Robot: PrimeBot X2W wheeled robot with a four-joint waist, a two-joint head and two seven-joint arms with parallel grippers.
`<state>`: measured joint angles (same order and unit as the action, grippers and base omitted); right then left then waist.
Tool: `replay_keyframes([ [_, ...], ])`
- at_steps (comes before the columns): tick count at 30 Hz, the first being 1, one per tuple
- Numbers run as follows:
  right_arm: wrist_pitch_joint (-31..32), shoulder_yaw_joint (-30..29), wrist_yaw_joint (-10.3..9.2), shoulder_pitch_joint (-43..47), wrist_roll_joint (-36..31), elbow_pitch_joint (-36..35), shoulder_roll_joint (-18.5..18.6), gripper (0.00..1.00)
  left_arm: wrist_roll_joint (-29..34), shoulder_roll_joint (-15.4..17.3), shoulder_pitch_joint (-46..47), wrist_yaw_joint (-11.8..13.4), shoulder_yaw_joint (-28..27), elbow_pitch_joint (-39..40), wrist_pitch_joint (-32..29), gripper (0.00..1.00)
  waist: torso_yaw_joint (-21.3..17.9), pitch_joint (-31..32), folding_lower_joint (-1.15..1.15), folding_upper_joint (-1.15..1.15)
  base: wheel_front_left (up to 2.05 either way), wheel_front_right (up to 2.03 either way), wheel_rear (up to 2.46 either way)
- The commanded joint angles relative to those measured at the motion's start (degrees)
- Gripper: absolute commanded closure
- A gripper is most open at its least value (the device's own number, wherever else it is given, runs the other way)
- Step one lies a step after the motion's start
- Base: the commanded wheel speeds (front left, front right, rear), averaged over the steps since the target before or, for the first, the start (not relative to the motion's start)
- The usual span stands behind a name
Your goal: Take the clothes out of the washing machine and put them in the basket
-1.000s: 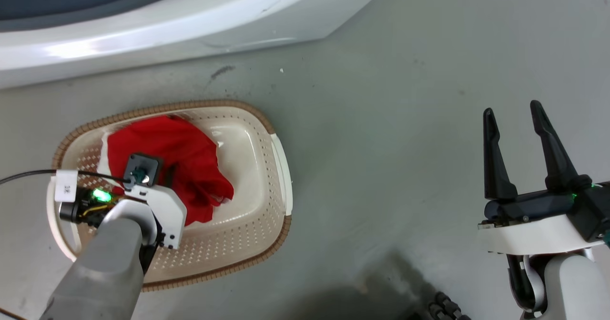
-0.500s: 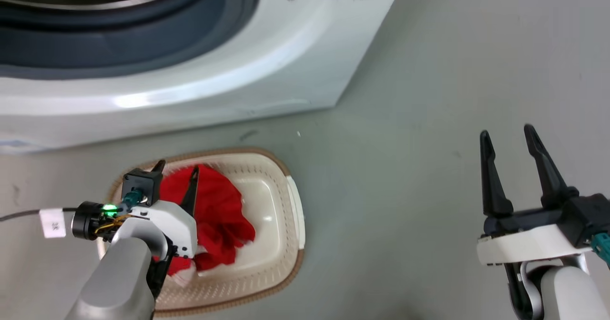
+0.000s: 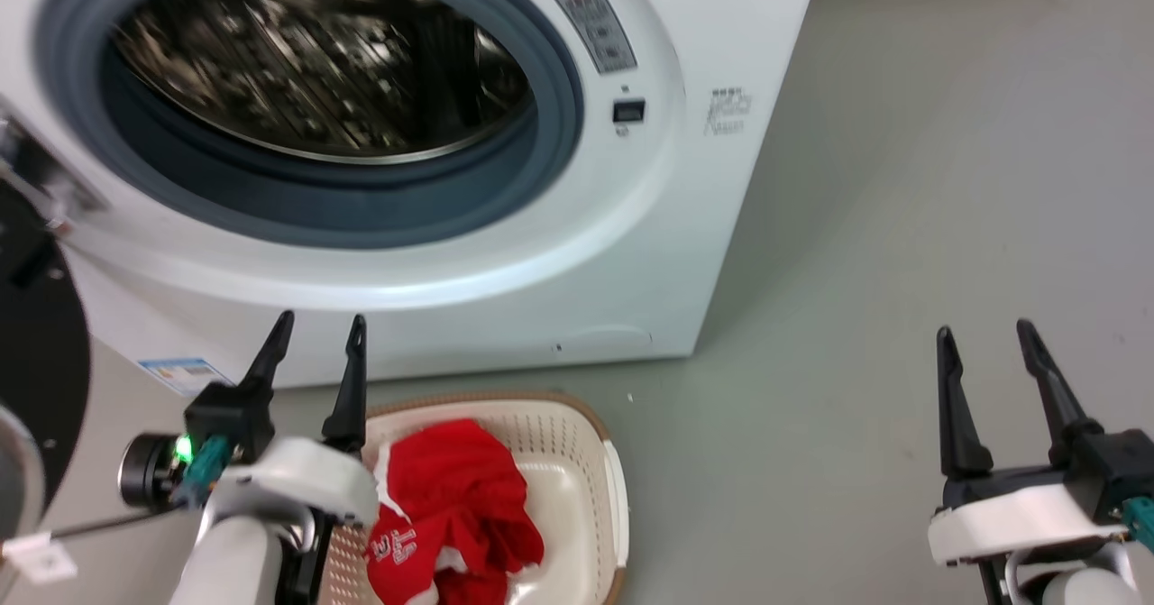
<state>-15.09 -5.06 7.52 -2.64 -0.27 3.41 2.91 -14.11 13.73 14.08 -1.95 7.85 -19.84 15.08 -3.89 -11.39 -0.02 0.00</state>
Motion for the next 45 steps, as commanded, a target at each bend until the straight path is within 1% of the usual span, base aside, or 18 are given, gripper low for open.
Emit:
replay_keyframes([
  [1, -0.1, -0.1, -0.06, 1.0, -0.4, 0.1, -0.1, 0.0, 0.8, -0.6, -2.0, 0.1, -1.0, 1.7, 0.1, 0.0, 1.7, 4.3, 0.02, 0.0, 0.0, 0.0, 0.0],
  [9, -0.1, 0.8, -0.06, 5.7, 0.2, 0.2, -0.1, 0.0, 5.7, -5.2, -14.2, 1.4, -6.5, 14.0, 0.1, 0.0, 1.8, 10.5, 0.02, 0.0, 0.0, 0.0, 0.0],
  [12, -0.1, 1.2, -0.06, 6.9, 0.7, -0.3, -0.1, 0.0, 6.8, -6.8, -17.5, 1.6, -8.1, 16.9, 0.1, 0.0, 1.7, 11.5, 0.02, 0.0, 0.0, 0.0, 0.0],
  [16, -0.1, 1.5, -0.06, 8.4, 1.3, -0.6, -0.1, 0.0, 8.7, -8.1, -20.3, 1.1, -8.9, 18.9, 0.1, 0.0, 1.5, 12.5, 0.02, 0.0, 0.0, 0.0, 0.0],
  [24, -0.1, 2.2, -0.06, 10.0, 2.5, -0.4, -0.1, 0.0, 10.6, -9.7, -23.5, 1.1, -9.4, 20.6, 0.1, 0.0, 0.8, 13.8, 0.02, 0.0, 0.0, 0.0, 0.0],
  [45, -0.1, 2.6, -0.06, 10.6, 2.4, -0.5, -0.1, 0.0, 11.3, -10.8, -25.3, 1.5, -9.1, 20.4, 0.1, 0.0, 1.2, 14.5, 0.02, 0.0, 0.0, 0.0, 0.0],
])
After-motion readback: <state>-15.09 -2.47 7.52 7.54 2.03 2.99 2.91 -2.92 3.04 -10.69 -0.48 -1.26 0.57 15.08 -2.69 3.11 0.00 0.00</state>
